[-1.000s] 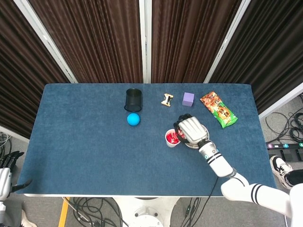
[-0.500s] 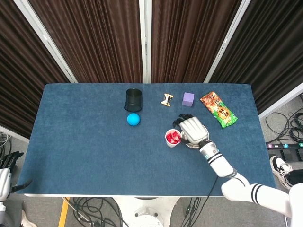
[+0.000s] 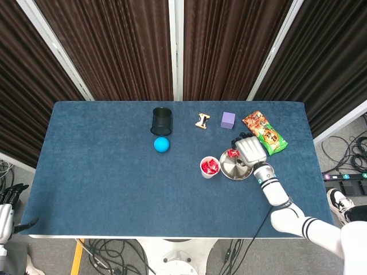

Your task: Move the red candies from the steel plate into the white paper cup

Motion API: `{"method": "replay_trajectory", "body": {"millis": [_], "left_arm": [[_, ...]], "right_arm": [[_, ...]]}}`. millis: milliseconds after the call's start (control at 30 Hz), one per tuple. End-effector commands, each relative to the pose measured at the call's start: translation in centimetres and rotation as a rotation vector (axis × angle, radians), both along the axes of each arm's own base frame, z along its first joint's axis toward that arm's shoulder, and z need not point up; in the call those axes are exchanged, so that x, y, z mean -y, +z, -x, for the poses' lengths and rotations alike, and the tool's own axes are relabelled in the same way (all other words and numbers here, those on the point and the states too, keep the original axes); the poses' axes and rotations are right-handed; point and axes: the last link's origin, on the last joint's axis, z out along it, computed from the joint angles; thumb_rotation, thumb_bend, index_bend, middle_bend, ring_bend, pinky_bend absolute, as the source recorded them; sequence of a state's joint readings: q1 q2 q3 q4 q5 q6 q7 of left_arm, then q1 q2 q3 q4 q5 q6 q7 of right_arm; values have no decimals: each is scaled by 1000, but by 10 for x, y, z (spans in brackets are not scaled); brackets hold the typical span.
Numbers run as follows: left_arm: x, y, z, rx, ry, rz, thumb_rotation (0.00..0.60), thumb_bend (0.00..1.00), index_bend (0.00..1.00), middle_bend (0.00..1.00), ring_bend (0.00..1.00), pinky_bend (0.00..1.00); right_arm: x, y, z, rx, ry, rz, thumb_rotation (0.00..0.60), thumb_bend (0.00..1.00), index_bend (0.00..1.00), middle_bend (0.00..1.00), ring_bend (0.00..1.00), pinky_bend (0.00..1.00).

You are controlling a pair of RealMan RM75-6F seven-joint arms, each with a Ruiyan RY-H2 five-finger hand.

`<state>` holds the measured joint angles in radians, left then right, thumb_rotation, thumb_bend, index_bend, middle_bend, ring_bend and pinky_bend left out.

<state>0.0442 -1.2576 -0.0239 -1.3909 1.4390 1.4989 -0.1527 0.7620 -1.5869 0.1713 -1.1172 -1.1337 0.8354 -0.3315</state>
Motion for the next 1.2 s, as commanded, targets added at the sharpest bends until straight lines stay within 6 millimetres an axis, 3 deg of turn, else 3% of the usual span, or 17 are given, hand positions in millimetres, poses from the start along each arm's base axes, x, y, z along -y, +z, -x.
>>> {"method": "replay_trajectory", "body": {"millis": [33,567,1000,1200], "left_arm": [[0,-1,0,0,1,3,600,0,238,244,149,205],[2,-3,3,3,17,9,600,0,238,245,149,205],[1,-4,3,5,11,10,600,0,238,244,149,205],[1,-4,3,5,9,11,600,0,238,244,149,205]], "right_arm": [[2,-10,5,-28,-13,-15,600,179,470,416,199,269],[11,-29,7,-60,-18,-26,600,194,483,417,199,269],[-2,-30,11,-44,-10,-53,600,194,503,441,206,269],[3,-29,11,-51,-19,-33,600,195,507,443,207,269]]}}
